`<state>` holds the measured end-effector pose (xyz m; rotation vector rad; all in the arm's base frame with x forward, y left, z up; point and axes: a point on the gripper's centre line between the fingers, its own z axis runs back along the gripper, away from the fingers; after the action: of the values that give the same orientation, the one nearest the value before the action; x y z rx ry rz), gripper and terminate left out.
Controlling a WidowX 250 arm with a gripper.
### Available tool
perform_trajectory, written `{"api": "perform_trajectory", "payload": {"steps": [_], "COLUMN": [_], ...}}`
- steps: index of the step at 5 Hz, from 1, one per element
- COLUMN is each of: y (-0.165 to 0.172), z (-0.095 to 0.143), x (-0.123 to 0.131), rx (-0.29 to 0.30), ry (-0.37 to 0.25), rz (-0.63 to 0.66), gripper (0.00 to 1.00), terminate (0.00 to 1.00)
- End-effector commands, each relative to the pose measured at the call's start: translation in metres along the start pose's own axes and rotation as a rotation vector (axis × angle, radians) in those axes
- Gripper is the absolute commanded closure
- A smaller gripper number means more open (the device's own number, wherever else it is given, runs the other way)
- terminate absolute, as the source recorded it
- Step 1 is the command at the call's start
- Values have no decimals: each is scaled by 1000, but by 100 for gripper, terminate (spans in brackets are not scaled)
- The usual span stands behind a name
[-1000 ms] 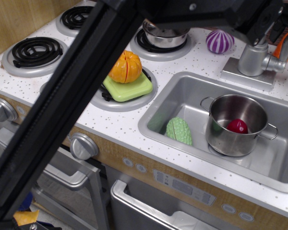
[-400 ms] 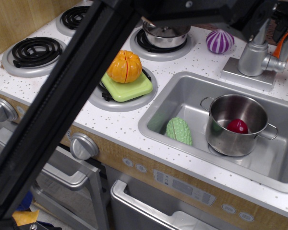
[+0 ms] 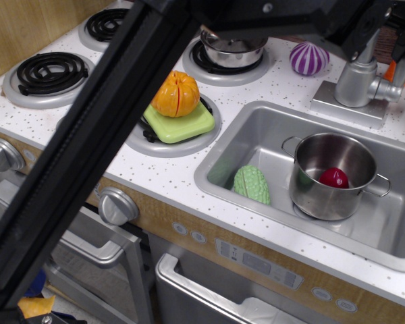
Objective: Turn lever vertical to front
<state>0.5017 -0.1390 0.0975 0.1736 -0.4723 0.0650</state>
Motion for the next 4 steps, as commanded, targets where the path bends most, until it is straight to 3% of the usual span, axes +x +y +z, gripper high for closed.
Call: {"api": "perform_trajectory", "payload": {"steps": [1, 4], "y": [-3, -2], "z": [33, 21], "x": [-4, -51], "rx": [4, -13], "ry": [-9, 99], "rz": [85, 154], "gripper": [100, 100], "terminate": [0, 0]}}
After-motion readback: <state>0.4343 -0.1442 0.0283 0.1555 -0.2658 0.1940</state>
